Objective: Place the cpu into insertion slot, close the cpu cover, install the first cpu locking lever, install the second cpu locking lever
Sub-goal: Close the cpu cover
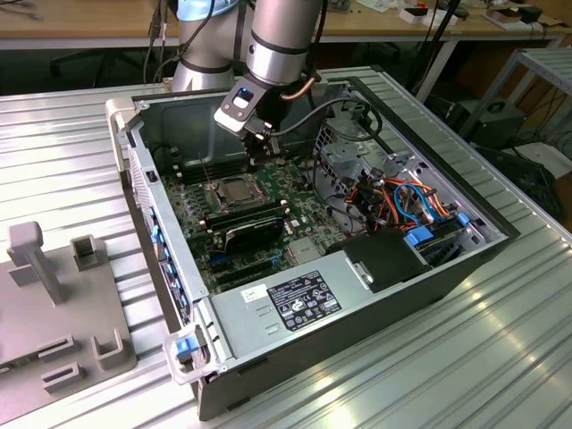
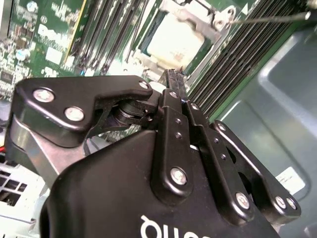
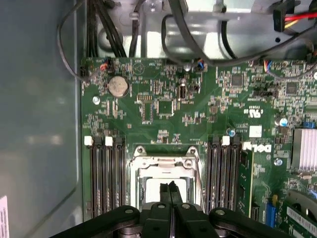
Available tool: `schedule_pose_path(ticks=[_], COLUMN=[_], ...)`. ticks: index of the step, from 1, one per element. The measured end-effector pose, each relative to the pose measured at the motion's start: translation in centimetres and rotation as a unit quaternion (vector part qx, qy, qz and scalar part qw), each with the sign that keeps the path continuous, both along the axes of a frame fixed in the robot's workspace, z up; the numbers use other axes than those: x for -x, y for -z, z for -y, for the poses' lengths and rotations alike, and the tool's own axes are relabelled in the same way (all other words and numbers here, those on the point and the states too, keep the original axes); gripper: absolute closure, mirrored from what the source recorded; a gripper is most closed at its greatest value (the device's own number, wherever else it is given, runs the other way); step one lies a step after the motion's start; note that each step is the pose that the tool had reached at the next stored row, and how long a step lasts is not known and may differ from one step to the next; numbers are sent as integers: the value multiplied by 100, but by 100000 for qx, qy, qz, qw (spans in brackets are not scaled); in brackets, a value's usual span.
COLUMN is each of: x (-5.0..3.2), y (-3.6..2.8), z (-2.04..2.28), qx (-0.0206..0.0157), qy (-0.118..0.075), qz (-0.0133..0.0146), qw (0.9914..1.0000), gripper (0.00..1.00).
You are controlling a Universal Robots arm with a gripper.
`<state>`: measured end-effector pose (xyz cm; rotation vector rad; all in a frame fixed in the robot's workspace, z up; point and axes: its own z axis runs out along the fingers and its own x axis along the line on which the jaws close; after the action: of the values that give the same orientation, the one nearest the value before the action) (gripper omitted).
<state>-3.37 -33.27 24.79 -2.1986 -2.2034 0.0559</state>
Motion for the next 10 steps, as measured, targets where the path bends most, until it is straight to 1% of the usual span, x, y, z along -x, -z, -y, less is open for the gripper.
schedule_pose_path(ticks=[3,5,10], x=[54,78,85], y=[42,54,57], z=[2,5,5], qx=[3,0,0], qy=[-484,-813,-895], qz=[-214,-231,-227], qw=[99999,99996,99996], gripper=[89,89,89])
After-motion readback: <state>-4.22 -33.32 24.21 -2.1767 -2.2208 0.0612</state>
